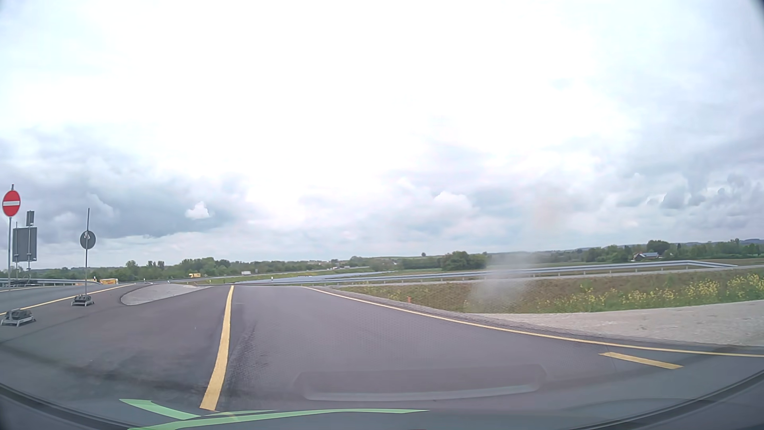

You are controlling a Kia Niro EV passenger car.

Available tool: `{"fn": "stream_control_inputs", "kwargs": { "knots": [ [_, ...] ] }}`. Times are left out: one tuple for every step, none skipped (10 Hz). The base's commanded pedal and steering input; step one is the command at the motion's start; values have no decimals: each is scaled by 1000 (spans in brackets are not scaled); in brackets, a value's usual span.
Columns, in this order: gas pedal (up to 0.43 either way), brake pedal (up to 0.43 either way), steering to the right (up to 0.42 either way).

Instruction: Follow the waypoints while adhering to traffic rules and regulations

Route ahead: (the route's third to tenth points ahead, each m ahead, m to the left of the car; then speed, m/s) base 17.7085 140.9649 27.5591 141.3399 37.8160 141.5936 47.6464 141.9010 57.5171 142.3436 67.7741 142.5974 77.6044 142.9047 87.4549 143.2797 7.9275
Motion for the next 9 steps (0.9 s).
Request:
{"fn": "stream_control_inputs", "kwargs": {
  "knots": [
    [350,0,-150],
    [358,0,-137],
    [358,0,-130],
    [370,0,-117],
    [370,0,-99],
    [370,0,-85],
    [370,0,-72],
    [370,0,-60],
    [370,0,-48]
  ]
}}
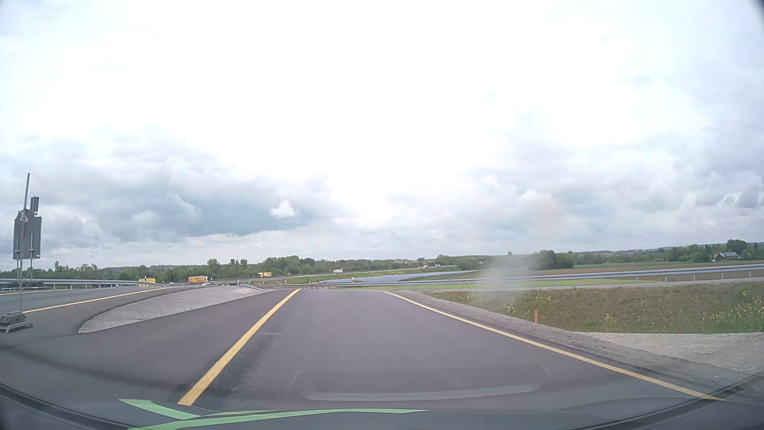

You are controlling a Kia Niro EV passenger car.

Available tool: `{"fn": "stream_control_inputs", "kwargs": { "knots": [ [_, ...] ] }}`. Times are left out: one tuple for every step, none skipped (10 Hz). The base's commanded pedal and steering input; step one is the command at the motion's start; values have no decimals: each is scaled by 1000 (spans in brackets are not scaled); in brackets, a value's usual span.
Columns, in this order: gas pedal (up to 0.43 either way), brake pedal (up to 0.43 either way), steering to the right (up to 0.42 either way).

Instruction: Follow the waypoints while adhering to traffic rules and regulations

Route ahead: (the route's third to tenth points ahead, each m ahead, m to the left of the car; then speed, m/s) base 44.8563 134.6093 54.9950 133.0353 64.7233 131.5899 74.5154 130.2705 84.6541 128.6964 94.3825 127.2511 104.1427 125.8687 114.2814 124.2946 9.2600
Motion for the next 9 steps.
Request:
{"fn": "stream_control_inputs", "kwargs": {
  "knots": [
    [370,0,-41],
    [370,0,-35],
    [370,0,-29],
    [370,0,-25],
    [370,0,-24],
    [370,0,-24],
    [370,0,-24],
    [370,0,-24],
    [358,0,-24]
  ]
}}
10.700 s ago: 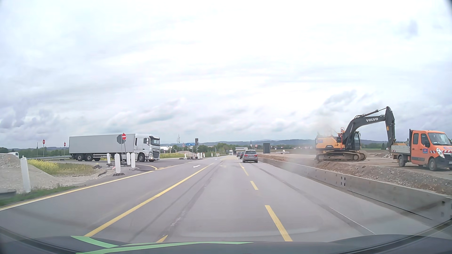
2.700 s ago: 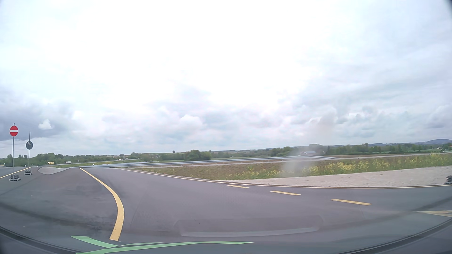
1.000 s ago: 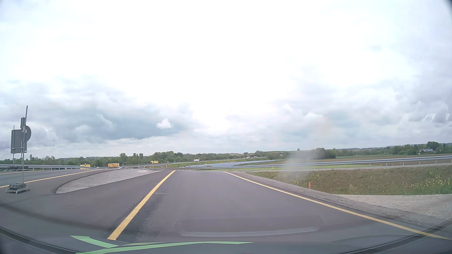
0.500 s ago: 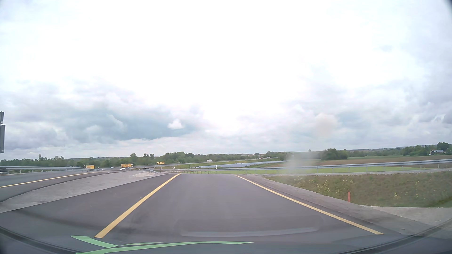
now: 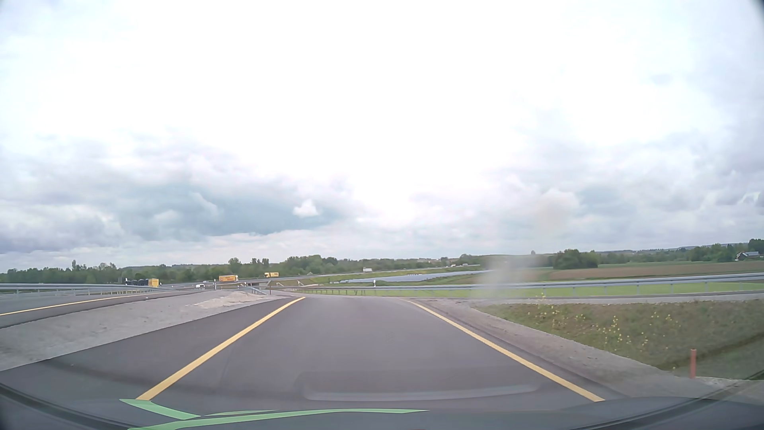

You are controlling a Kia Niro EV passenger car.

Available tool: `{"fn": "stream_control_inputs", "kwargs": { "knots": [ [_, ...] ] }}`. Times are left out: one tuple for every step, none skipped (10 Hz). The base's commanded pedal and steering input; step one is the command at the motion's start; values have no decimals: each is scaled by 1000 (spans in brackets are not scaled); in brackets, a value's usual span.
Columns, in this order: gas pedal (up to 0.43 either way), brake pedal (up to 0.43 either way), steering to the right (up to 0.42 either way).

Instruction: Follow the waypoints while adhering to traffic rules and regulations

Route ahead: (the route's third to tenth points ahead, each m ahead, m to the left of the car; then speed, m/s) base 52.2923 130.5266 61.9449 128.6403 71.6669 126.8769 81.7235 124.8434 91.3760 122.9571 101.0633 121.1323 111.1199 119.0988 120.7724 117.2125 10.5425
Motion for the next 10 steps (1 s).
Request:
{"fn": "stream_control_inputs", "kwargs": {
  "knots": [
    [350,0,-24],
    [350,0,-24],
    [350,0,-27],
    [339,0,-29],
    [339,0,-30],
    [331,0,-30],
    [331,0,-30],
    [319,0,-30],
    [311,0,-31],
    [287,0,-31]
  ]
}}
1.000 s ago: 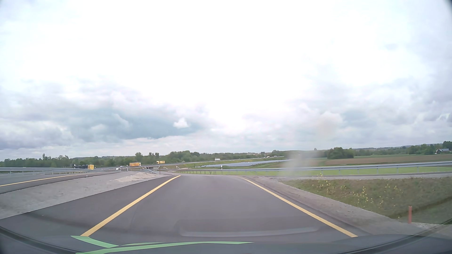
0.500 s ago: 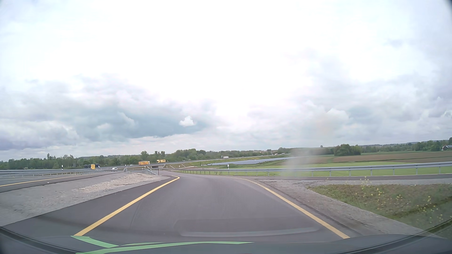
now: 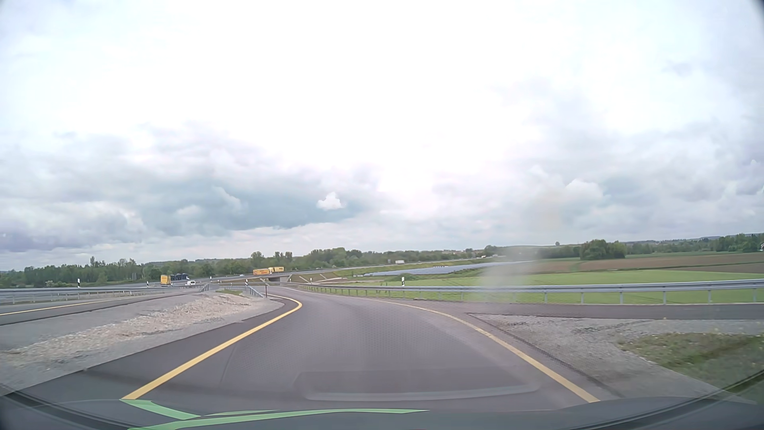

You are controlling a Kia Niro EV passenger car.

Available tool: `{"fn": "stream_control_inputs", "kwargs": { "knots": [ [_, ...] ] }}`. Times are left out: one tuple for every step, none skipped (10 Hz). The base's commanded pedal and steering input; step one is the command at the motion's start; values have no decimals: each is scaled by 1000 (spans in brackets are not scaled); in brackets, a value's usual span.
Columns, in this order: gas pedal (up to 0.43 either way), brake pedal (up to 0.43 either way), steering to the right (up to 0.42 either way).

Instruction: Follow the waypoints while adhering to traffic rules and regulations

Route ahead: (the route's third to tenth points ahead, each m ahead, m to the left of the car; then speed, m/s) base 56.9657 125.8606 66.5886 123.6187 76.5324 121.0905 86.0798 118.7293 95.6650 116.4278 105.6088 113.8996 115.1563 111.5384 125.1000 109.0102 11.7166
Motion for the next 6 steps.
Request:
{"fn": "stream_control_inputs", "kwargs": {
  "knots": [
    [287,0,-31],
    [280,0,-32],
    [268,0,-32],
    [260,0,-32],
    [248,0,-33],
    [248,0,-35]
  ]
}}
